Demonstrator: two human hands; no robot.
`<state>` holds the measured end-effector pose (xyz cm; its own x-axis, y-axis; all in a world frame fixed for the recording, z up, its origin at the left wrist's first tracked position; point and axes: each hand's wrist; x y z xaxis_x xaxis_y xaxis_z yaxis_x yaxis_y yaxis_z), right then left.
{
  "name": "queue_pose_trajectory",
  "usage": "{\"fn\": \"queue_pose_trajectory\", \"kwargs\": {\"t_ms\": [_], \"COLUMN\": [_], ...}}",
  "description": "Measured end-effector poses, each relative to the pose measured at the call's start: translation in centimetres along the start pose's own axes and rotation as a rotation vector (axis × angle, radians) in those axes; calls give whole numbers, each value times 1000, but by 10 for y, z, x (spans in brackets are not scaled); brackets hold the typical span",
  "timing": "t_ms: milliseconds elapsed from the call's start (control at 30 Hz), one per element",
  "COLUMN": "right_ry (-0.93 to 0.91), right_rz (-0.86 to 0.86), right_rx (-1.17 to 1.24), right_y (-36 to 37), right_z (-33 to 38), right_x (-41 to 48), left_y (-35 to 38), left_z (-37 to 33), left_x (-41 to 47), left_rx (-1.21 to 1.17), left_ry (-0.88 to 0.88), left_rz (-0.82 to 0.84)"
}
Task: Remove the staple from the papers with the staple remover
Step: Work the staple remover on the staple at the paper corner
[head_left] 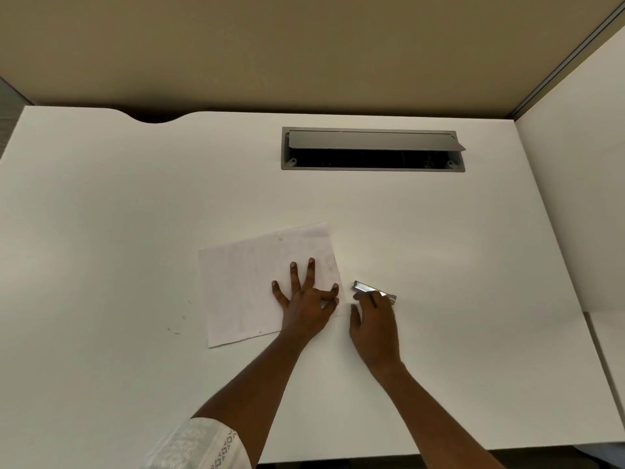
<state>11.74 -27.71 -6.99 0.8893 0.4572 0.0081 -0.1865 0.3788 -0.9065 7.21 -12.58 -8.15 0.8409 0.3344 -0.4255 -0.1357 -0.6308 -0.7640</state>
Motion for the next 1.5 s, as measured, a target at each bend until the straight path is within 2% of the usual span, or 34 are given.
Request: {"fn": "queue_pose_trajectory", "kwargs": {"t_ms": [133,267,300,433,667,967,1133,1267,1500], "right_ry": [283,399,419,495,677,710,765,785,711], "right_rz": [147,151,151,135,154,154,84,95,65], "right_rx": [192,230,229,210,330,523,749,954,1252], "right_y": [13,15,15,18,13,3,-7,-13,-43], "right_z": [18,31,34,43,49,43,54,57,78], "right_x": [-10,-5,-5,0,17,19,21,24,33], "left_y": [-3,-3,-2,3,3,0,0,-8,-46], "left_z": [-4,4,7,15,19,18,14,15,10], "left_x": [3,0,-3,-13,-13,-18,-27,-28,-30], "left_rx": [-32,-54,-57,-49,-92,-113,-39,-19,-195], "left_ry": [8,114,108,68,78,152,307,386,376], "left_rz": [-48,-305,-314,-151,-125,-163,-318,-468,-616]}}
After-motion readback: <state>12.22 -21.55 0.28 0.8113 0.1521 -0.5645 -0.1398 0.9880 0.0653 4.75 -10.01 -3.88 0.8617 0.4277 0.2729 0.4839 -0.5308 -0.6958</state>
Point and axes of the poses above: each hand's wrist, its own x-axis towards the middle knuckle, its own y-axis out of the palm, z = x × y, and after that the axes turned 1 degree about y, right-handed
